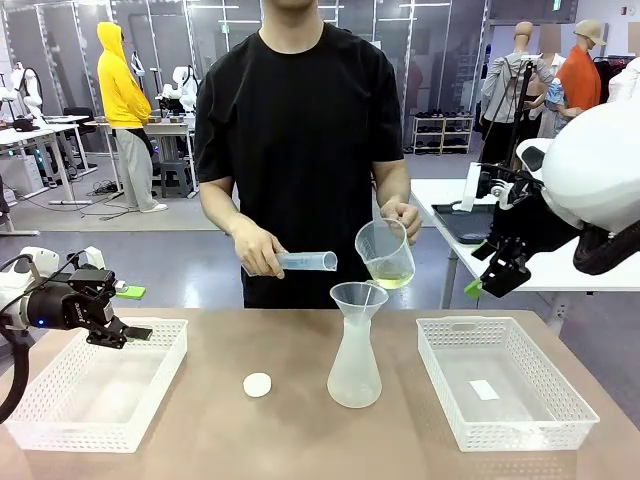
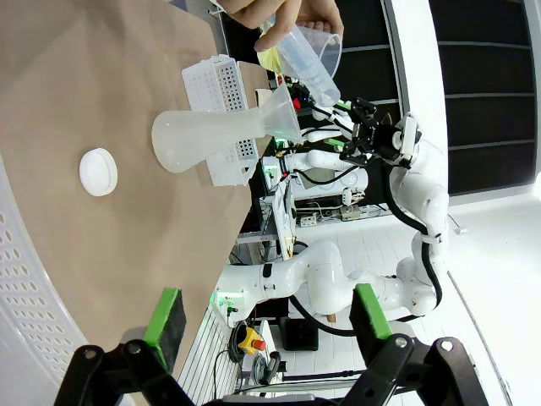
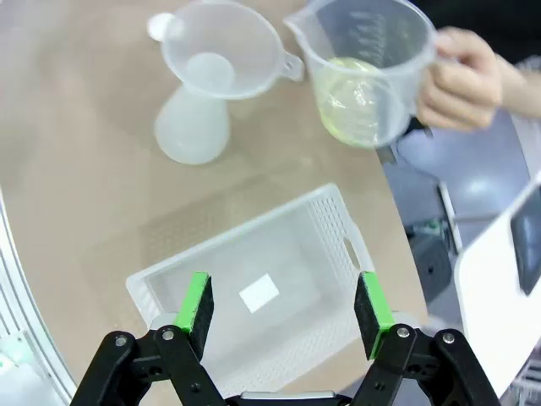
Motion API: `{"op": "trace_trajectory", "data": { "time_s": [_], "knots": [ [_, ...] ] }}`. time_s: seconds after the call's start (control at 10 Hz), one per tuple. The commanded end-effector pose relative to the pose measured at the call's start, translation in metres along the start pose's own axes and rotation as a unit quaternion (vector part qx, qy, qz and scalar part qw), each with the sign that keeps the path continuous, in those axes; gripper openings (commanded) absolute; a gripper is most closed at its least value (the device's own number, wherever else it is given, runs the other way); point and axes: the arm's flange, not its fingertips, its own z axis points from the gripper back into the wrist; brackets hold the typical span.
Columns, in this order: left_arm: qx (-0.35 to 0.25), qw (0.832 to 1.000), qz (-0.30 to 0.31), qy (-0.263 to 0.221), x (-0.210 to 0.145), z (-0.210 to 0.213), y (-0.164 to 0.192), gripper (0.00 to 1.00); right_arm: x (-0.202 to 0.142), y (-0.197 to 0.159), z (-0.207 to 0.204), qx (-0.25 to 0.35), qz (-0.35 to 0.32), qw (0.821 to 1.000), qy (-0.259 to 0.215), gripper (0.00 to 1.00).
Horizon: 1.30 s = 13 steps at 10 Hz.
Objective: Prepare the solutions needed for the experiment.
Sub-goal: Once the solution is in the Big flask , pick up the Plastic Funnel and place it back into the right Organizing basket.
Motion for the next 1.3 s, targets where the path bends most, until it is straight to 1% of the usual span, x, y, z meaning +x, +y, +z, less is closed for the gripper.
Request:
{"op": "trace_trajectory", "data": {
  "time_s": [0.0, 0.4, 0.5, 0.6, 0.7, 0.8, 0.9, 1.1, 1.2],
  "knots": [
    [0.004, 1.0, -0.001, -0.006, 0.002, -0.002, 0.0, 1.0, 0.002, -0.002, -0.002, 0.016, 0.024, 0.999, -0.02, 0.84],
    [0.004, 1.0, -0.001, -0.006, 0.002, -0.002, 0.0, 1.0, 0.002, -0.002, -0.002, 0.016, 0.024, 0.999, -0.02, 0.84],
    [0.004, 1.0, -0.001, -0.006, 0.002, -0.002, 0.0, 1.0, 0.005, 0.003, -0.002, 0.013, 0.012, 1.0, -0.014, 0.84],
    [0.004, 1.0, -0.001, -0.006, 0.002, -0.002, 0.0, 1.0, -0.003, -0.007, -0.012, 0.046, -0.054, 0.997, -0.022, 0.84],
    [0.004, 1.0, -0.001, -0.006, 0.002, -0.002, 0.0, 1.0, -0.015, -0.016, -0.017, 0.053, -0.123, 0.99, -0.037, 0.84],
    [0.004, 1.0, -0.001, -0.006, 0.002, -0.002, 0.0, 1.0, -0.027, -0.02, -0.021, 0.069, -0.2, 0.976, -0.048, 0.84],
    [0.004, 1.0, -0.001, -0.006, 0.002, -0.002, 0.0, 1.0, -0.04, -0.025, -0.026, 0.085, -0.27, 0.957, -0.06, 0.84],
    [0.004, 1.0, -0.001, -0.006, 0.002, -0.002, 0.0, 1.0, -0.06, -0.032, -0.031, 0.132, -0.346, 0.924, -0.099, 0.84],
    [0.004, 1.0, -0.001, -0.006, 0.002, -0.002, 0.0, 1.0, -0.071, -0.035, -0.034, 0.169, -0.387, 0.899, -0.116, 0.84]
  ]
}}
